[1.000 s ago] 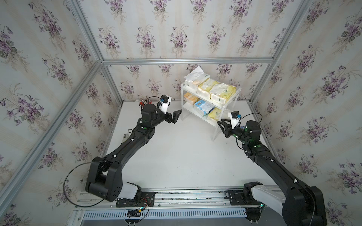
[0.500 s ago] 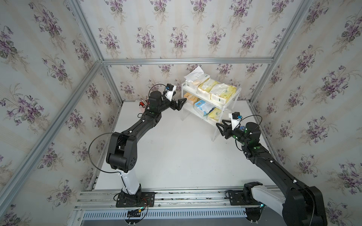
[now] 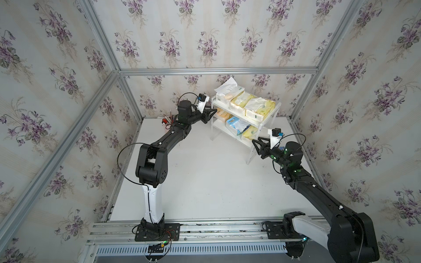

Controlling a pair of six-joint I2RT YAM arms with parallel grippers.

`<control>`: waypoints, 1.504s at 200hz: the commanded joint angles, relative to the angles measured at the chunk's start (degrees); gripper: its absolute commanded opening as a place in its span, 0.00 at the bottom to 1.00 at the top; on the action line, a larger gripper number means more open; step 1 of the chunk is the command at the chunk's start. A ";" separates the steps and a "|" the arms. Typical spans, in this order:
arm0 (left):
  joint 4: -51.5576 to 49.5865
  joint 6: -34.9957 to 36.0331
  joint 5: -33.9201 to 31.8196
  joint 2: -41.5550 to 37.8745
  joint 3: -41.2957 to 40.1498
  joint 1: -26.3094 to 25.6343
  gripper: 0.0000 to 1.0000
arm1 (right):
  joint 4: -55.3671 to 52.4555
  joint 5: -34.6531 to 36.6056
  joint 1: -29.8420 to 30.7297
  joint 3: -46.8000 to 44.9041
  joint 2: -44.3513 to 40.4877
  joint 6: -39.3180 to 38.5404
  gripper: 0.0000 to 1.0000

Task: Remove the tissue boxes from the shelf
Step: Adjust the shelf at the center of the board.

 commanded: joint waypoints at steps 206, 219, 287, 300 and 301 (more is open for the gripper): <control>2.19 5.38 -13.94 -20.53 -24.65 0.15 0.19 | 2.56 -0.50 -4.62 23.04 25.64 -1.99 0.23; 1.75 5.76 -14.11 -21.18 -24.95 0.15 0.34 | 2.55 -1.04 -4.89 23.01 25.85 -1.73 0.30; 2.41 3.80 -17.07 -31.94 -33.94 0.50 0.99 | -5.86 2.54 -4.91 14.84 11.35 -6.49 0.75; 2.37 1.93 -18.17 -35.12 -36.66 0.84 0.99 | -8.73 5.51 -4.87 13.15 7.01 -6.74 0.78; 2.35 1.70 -18.30 -35.39 -36.89 0.85 0.99 | -8.97 5.66 -4.86 13.03 6.66 -6.74 0.78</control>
